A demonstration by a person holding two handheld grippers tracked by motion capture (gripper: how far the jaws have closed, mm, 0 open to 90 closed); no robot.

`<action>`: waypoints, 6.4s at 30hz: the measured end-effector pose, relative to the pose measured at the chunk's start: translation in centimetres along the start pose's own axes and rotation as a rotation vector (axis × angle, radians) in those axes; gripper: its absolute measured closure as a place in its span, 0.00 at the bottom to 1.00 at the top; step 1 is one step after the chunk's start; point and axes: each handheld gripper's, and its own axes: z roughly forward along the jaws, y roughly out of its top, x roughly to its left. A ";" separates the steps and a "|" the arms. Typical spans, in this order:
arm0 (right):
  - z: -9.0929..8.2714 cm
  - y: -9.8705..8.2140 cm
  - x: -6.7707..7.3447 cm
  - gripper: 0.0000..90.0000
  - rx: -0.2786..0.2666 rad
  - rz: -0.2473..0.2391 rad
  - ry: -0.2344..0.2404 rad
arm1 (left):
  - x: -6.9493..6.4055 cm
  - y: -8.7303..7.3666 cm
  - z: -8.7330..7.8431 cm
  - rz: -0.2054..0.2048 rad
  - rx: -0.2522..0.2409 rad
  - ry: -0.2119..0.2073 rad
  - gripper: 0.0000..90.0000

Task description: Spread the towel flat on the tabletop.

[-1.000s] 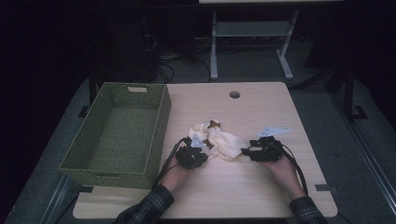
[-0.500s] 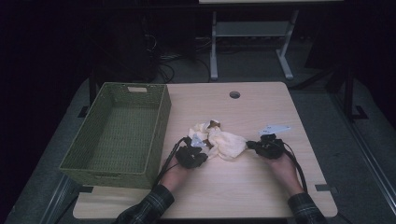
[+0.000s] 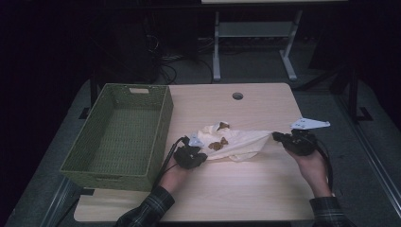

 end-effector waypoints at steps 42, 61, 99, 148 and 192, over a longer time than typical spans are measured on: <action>1.9 -0.5 3.8 0.99 0.032 -0.049 0.279 | 0.2 -0.5 0.6 -0.023 0.052 0.010 0.93; 2.6 -1.0 12.3 0.79 0.037 -0.185 0.505 | 0.2 -0.6 0.6 -0.035 0.040 0.009 0.93; 9.7 -1.9 7.4 0.88 0.165 -0.052 0.128 | 0.2 -0.6 0.5 -0.017 0.050 0.015 0.93; 7.3 2.4 -4.2 0.81 0.092 0.070 -0.062 | 0.2 -0.6 0.4 -0.024 0.053 0.014 0.93; 7.6 4.6 7.4 0.82 0.022 -0.087 0.308 | 0.1 -0.6 0.4 -0.029 0.055 0.013 0.93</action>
